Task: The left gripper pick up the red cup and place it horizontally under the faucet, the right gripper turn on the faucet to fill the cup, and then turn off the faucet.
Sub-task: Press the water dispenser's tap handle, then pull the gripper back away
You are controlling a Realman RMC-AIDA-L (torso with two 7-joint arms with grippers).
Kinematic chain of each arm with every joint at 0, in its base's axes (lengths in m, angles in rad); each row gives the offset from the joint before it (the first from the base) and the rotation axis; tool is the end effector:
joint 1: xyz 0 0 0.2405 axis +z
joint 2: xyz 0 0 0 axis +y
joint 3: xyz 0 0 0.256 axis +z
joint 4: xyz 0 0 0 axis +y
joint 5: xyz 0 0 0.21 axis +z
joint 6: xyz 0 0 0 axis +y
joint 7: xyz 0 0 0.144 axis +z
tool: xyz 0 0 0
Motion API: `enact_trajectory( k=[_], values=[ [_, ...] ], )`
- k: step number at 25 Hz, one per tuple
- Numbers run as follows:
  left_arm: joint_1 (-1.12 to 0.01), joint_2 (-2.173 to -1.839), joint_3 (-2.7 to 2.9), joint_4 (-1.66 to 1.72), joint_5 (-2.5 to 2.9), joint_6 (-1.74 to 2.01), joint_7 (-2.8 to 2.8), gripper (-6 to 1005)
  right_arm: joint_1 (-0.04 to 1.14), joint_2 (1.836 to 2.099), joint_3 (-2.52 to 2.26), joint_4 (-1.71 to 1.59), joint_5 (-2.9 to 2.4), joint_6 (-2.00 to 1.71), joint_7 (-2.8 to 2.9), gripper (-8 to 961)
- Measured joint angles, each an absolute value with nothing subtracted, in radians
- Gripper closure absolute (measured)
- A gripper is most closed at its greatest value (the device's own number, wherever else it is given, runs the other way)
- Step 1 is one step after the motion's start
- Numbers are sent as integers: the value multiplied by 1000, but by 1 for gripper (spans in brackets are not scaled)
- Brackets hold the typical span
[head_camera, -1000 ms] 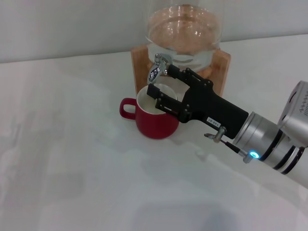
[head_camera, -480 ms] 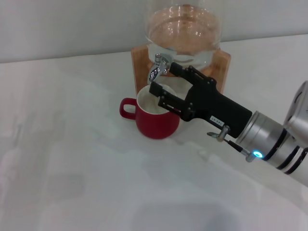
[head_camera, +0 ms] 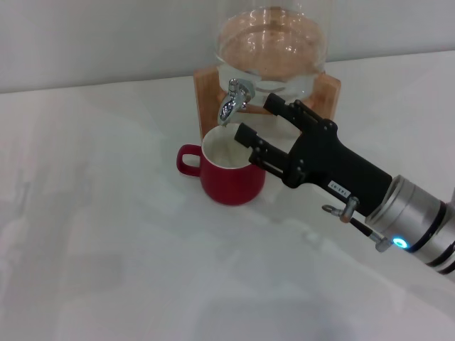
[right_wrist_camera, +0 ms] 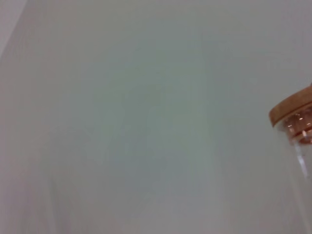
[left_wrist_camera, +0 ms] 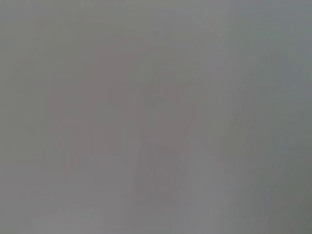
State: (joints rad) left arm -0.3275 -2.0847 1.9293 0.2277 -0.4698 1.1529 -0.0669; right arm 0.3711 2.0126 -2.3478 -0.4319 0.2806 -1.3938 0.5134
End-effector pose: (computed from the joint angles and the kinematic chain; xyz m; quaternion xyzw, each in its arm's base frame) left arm -0.3429 0.3116 -0.0057 -0.6894 -0.2080 -0.2681 0.6400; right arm 0.2293 0.2888 -0.0515 -0.7953 0.1573 0.4967 0.3099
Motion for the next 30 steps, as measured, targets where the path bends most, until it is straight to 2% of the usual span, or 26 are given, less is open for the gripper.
enact_trajectory(
  k=[18,30],
  values=[
    [-342,-2088,1931,227,-471,1149,-55,286,441,2028,-2423,-504,255,-1263,524,170],
    [-342,-2088,1933,226,-471,1149,-55,285,417,2028,-2421,-531,264,-1212,518,171]
  ],
)
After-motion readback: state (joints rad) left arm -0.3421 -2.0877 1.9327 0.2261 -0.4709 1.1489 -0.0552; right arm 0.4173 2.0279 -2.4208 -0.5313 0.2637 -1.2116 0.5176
